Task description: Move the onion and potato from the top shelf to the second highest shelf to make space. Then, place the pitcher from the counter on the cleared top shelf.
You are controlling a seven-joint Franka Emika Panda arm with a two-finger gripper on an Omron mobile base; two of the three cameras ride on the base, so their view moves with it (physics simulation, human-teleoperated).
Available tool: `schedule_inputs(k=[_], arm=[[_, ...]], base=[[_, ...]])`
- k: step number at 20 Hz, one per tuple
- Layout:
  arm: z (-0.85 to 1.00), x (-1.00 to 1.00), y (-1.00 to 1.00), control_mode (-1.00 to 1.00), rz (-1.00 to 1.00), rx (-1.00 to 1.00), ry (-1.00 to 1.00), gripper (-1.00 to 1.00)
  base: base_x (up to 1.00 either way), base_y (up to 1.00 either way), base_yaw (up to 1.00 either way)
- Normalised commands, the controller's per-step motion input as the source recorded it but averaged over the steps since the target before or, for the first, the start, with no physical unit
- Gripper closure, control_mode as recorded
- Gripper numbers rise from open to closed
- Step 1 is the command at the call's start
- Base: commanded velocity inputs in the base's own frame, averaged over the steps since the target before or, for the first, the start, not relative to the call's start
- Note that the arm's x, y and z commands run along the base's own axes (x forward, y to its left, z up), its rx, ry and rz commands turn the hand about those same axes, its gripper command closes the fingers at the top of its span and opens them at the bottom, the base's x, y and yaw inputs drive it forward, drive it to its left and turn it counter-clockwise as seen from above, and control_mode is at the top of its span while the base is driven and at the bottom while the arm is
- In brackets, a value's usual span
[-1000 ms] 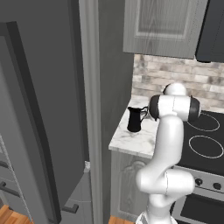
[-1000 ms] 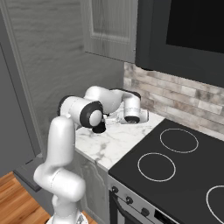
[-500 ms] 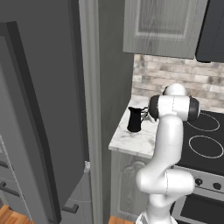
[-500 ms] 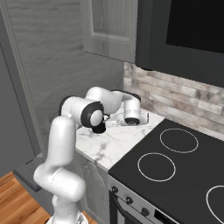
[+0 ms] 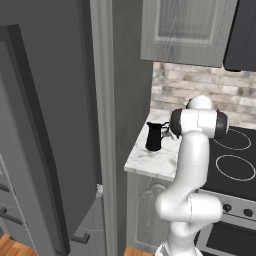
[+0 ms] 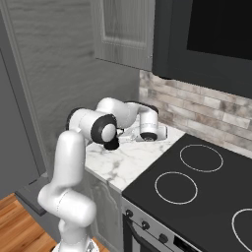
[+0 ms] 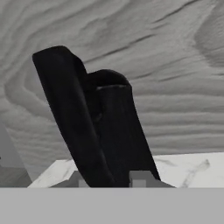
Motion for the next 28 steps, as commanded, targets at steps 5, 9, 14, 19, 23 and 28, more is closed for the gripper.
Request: schedule_inputs(k=[5,9,14,19,23,28], arm=[[0.03,-0.22,0.05,-1.00,0.00,-0.01,-0.05,1.00],[0.31,-0.70,0.13,-1.00,-0.10,-0.05,-0.20,1.00],[0.67,-0.81,0.01,-1.00,-0.24,-0.07,-0.14,1.00],[0.81,-0.82,0.02,-1.00,-0.37,-0.10,-0.01,1.00],[0.98,-0.57,0.05,-1.00,-0.33,-0.11,0.11,1.00],[0.96,-0.48,0.23,-1.00,-0.27,-0.12,0.21,1.00]], base=[[0.00,0.00,0.00],[0.00,0.00,0.00],[0.00,0.00,0.00],[0.00,0.00,0.00],[0.00,0.00,0.00],[0.00,0.00,0.00]])
